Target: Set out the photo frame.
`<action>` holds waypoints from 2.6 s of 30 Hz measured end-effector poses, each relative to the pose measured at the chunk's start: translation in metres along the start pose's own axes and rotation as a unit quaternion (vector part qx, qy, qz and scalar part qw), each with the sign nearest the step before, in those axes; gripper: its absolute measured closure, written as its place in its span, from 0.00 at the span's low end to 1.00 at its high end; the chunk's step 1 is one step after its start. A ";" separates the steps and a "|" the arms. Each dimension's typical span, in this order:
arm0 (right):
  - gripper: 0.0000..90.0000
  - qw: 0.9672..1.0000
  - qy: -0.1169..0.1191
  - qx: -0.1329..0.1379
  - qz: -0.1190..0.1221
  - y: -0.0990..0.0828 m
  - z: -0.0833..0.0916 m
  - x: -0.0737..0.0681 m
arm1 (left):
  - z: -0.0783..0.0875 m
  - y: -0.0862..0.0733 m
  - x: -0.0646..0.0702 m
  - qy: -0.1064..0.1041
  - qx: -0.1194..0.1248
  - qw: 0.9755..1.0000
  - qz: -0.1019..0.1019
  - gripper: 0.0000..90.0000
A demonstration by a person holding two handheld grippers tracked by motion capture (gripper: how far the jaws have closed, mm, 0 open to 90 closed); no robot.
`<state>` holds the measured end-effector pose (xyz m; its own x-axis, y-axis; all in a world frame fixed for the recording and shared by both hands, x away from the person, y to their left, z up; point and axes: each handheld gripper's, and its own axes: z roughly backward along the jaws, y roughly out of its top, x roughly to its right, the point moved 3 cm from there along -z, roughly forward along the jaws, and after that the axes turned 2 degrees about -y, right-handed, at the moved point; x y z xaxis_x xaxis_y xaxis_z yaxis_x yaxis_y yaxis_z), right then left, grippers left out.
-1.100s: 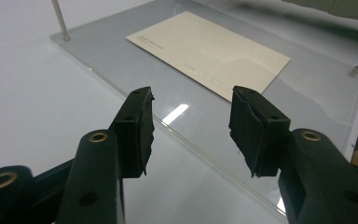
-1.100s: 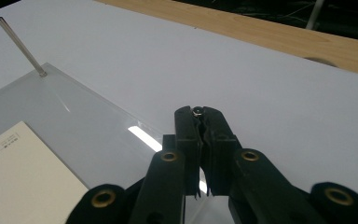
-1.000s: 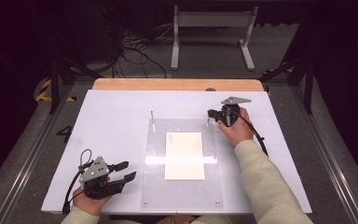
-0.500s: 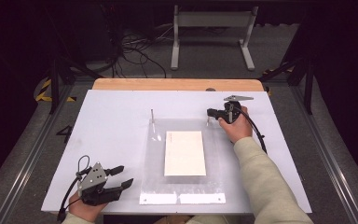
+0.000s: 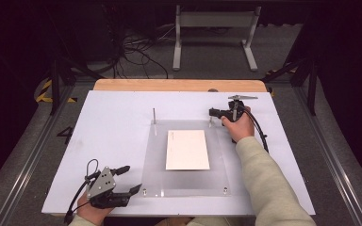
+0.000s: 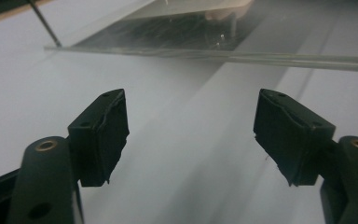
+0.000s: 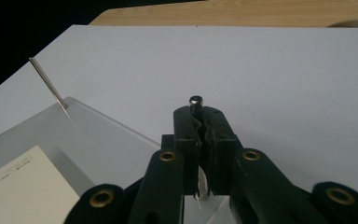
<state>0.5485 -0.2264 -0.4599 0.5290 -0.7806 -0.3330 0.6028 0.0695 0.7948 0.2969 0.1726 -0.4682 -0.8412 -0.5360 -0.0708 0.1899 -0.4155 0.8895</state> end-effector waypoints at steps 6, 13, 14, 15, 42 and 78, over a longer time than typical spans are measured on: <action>0.94 1.000 -0.001 -0.003 -0.007 0.001 -0.002 0.001 | -0.014 0.016 0.007 -0.010 0.043 0.999 -0.010 0.22; 0.94 1.000 0.000 -0.005 -0.019 0.001 -0.003 0.002 | -0.027 0.031 0.016 -0.005 0.072 0.996 -0.044 0.21; 0.93 1.000 0.002 -0.006 -0.020 0.001 -0.003 0.002 | -0.027 0.032 0.016 -0.004 0.075 0.996 -0.049 0.27; 0.93 1.000 0.002 -0.006 -0.021 0.001 -0.003 0.002 | -0.027 0.032 0.016 -0.004 0.075 0.996 -0.049 0.30; 0.73 1.000 -0.014 0.004 0.007 0.005 0.023 -0.009 | -0.025 0.045 0.011 -0.012 0.077 0.994 -0.071 0.50; 0.57 0.988 0.012 0.074 0.134 -0.041 0.174 -0.084 | -0.018 0.061 -0.002 -0.026 0.060 0.996 -0.062 0.50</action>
<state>0.3755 -0.2716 -0.3759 0.6731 -0.7311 -0.1113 0.3466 0.1790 0.9208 0.3193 0.1347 -0.4222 -0.8797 -0.4469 -0.1623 0.0245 -0.3834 0.9232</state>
